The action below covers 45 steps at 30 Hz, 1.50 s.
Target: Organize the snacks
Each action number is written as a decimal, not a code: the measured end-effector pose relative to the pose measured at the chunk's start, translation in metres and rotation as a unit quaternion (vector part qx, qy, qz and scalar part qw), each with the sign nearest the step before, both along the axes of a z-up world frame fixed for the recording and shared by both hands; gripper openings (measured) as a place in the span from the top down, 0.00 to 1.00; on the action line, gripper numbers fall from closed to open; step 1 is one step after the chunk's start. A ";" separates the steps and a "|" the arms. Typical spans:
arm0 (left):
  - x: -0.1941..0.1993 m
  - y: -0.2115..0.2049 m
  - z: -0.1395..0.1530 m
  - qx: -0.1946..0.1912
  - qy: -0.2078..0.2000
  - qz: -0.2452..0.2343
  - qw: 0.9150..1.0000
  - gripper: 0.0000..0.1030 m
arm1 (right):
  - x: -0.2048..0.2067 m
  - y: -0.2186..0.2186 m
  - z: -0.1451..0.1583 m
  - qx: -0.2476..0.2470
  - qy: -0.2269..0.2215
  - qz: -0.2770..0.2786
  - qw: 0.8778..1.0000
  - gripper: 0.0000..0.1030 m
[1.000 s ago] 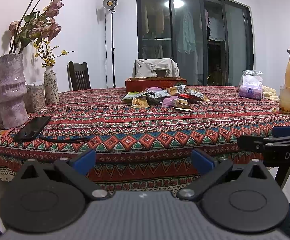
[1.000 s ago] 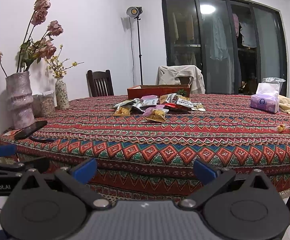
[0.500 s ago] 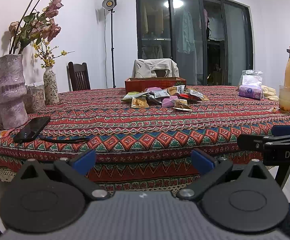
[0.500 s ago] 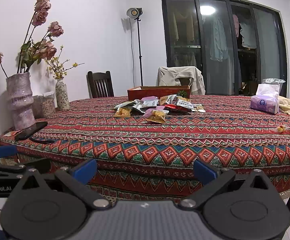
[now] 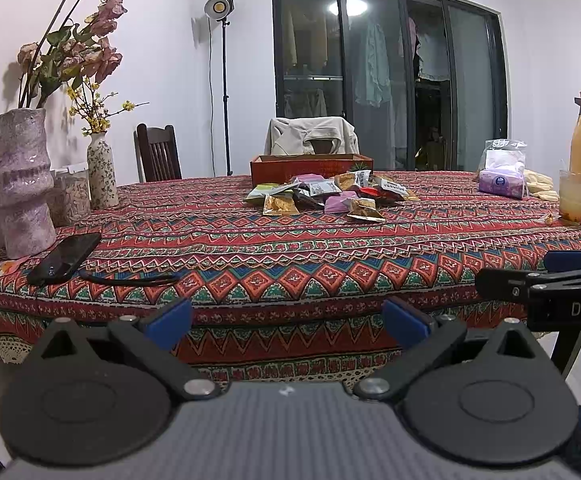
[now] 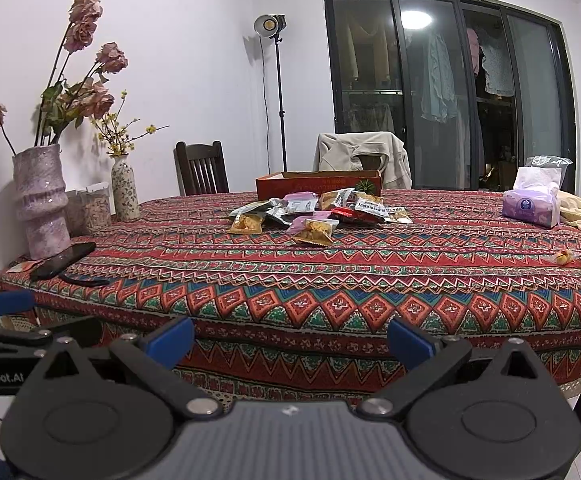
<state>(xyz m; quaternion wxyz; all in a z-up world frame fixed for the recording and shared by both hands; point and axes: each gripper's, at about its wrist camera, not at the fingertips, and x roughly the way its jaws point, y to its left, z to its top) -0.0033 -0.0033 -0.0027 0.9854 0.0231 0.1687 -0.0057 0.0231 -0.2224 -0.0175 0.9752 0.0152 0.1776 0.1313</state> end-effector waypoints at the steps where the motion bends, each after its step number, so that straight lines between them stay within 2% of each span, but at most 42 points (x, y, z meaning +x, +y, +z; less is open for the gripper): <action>1: 0.000 0.000 0.000 0.000 0.000 0.000 1.000 0.00 | 0.000 0.000 0.000 0.000 0.000 0.000 1.000 0.00; 21: 0.002 0.000 -0.003 0.002 0.006 0.001 1.000 0.00 | 0.000 0.001 0.000 0.001 0.000 0.000 1.000 0.00; 28: 0.009 0.003 0.003 0.010 -0.001 0.015 1.000 0.00 | 0.004 -0.004 0.006 0.006 -0.004 -0.005 1.000 0.00; 32: 0.025 0.005 0.009 0.031 -0.015 0.038 0.999 0.00 | 0.016 -0.007 0.011 0.003 -0.021 -0.015 1.000 0.00; 38: 0.061 0.013 0.024 0.035 -0.026 0.065 0.997 0.00 | 0.051 -0.015 0.017 -0.002 -0.028 -0.026 0.999 0.00; 42: 0.088 0.017 0.034 0.038 -0.021 0.064 0.997 0.00 | 0.078 -0.025 0.031 0.006 -0.036 -0.036 0.999 0.00; 45: 0.112 0.023 0.040 0.035 -0.003 0.050 0.998 0.00 | 0.103 -0.032 0.041 0.014 -0.028 -0.041 0.999 0.00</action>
